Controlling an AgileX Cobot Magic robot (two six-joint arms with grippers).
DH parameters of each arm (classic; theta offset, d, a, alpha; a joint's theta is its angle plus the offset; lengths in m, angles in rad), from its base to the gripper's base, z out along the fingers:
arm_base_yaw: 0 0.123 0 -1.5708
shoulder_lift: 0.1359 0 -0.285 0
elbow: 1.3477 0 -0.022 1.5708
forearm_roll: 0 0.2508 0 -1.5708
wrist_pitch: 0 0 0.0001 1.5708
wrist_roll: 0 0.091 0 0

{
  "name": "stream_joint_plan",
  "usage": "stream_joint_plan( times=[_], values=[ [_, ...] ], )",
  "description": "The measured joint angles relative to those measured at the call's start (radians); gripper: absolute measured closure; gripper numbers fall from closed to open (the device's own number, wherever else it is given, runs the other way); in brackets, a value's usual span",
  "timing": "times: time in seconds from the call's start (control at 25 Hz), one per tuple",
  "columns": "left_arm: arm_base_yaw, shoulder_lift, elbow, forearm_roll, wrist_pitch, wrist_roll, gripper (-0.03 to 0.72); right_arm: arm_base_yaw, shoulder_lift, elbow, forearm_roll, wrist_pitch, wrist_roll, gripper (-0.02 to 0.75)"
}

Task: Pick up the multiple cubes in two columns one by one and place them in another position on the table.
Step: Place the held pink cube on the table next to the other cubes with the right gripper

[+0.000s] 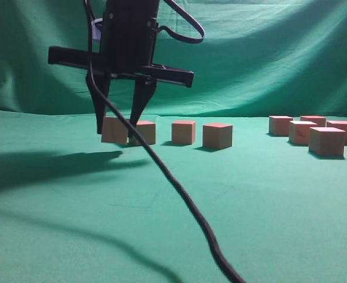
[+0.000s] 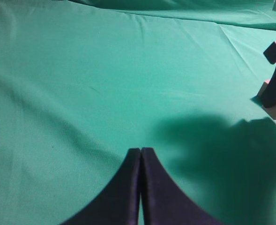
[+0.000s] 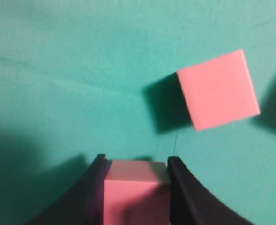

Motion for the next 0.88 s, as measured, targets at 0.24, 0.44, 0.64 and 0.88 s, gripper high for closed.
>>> stream_joint_plan(
  times=[0.24,0.44,0.64,0.88],
  values=[
    [0.0,0.0,0.0,0.0,0.0,0.0,0.688,0.0,0.021,0.0,-0.032,-0.018,0.002,0.465],
    [0.0,0.0,0.0,0.0,0.0,0.0,0.688,0.0,0.03,-0.005,-0.036,-0.034,0.002,0.465],
    [0.0,0.0,0.0,0.0,0.0,0.0,0.688,0.0,0.031,-0.007,-0.039,-0.034,0.002,0.465],
    [0.0,0.0,0.0,0.0,0.0,0.0,0.688,0.0,0.041,-0.02,-0.039,-0.004,-0.004,0.391]
  ],
)
